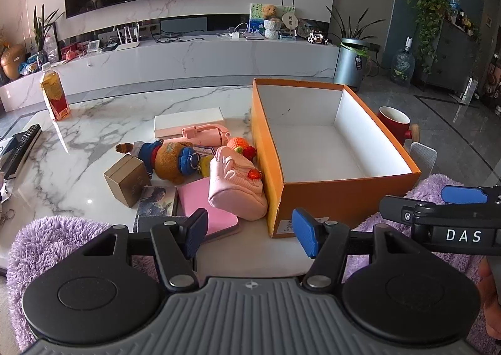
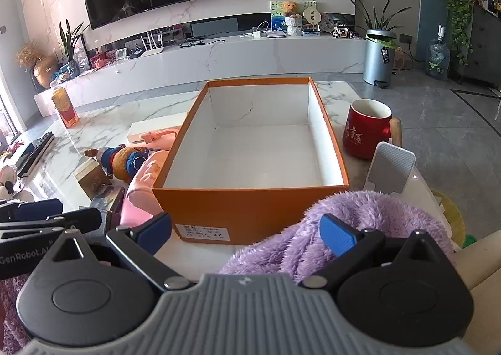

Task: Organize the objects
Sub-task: 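Move the right tool toward the pink bag beside the shoebox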

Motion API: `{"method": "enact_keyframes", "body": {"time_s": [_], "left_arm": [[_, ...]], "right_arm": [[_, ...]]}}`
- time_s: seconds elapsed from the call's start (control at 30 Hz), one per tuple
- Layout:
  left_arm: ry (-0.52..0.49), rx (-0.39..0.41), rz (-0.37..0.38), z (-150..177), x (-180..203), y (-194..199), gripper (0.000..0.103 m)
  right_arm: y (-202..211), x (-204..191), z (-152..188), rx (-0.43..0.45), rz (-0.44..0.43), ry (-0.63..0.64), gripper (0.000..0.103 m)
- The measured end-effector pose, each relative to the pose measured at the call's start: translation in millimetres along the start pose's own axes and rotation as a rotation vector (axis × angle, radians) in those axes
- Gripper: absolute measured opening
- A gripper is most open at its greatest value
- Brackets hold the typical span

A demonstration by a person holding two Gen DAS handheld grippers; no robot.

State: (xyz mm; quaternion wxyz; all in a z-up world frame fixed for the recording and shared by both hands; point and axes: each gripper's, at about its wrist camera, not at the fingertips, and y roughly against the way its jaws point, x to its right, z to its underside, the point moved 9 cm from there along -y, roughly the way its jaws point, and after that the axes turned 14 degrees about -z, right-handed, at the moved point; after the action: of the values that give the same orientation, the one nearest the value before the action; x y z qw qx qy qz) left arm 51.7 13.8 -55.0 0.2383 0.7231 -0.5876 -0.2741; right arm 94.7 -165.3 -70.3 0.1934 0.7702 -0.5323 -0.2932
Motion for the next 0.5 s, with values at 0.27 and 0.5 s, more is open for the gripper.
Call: {"method": "enact_keyframes", "body": {"time_s": [0.27,0.5], "left_arm": [[0.001,-0.006,-0.016,2.5,-3.6,-0.1,0.070],[-0.002,-0.014,-0.026,4.3,-5.3,0.4,0.070]], "right_arm": [[-0.9,-5.0,1.7,-0.004,0.003,0.026,0.101],[-0.9,-4.1,1.6,-0.006,0.002,0.027,0.101]]}}
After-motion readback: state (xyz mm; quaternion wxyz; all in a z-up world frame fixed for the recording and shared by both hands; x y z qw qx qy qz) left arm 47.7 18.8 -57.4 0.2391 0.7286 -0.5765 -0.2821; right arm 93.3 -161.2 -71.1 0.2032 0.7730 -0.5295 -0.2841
